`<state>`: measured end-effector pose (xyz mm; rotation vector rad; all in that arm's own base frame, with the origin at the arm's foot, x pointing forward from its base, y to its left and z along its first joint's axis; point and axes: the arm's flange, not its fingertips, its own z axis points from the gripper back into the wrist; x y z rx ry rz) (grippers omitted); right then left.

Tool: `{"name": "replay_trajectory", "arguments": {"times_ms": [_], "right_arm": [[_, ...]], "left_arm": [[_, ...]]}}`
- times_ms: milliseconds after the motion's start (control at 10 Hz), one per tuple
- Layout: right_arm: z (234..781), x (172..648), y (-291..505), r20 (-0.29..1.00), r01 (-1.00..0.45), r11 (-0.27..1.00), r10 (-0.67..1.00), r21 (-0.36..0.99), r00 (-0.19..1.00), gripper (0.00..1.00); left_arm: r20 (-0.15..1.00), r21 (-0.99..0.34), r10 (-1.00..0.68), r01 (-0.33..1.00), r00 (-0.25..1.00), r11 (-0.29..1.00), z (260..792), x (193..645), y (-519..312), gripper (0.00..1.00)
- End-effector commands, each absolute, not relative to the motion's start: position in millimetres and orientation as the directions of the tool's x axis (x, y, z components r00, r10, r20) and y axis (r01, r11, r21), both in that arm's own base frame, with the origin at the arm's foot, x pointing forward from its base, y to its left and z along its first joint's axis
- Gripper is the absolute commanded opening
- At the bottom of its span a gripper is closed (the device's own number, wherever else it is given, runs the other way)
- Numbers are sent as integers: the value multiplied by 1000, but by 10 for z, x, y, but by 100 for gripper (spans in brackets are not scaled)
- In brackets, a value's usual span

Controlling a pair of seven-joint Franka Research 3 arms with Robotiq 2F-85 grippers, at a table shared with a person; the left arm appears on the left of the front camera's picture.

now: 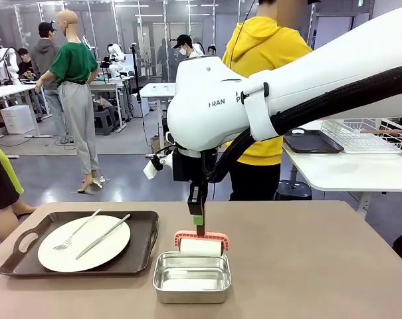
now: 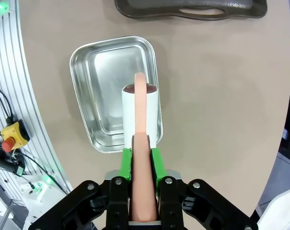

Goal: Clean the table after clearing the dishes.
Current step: Place the Lint Roller back on top of the Airtight Container.

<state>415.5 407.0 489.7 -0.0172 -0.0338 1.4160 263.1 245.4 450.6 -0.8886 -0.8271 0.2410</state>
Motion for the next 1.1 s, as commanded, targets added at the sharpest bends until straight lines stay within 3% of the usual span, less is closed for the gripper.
{"name": "replay_trajectory", "arguments": {"times_ms": [0,200,500,1000], "right_arm": [[4902,4136,4070,10,-993,117,993,-35,117,21],[4890,4148,4080,12,-989,144,989,-31,144,21],[4730,4232,4250,-16,-999,-1,1000,43,-2,21],[4350,4477,4336,-43,-990,-3,999,144,-10,21]], "left_arm": [[546,-759,497,147,674,634,4500,2620,2475,100],[546,-759,497,147,674,634,4500,2620,2475,100],[546,-759,497,147,674,634,4500,2620,2475,100],[546,-759,497,147,674,634,4500,2620,2475,100]]}}
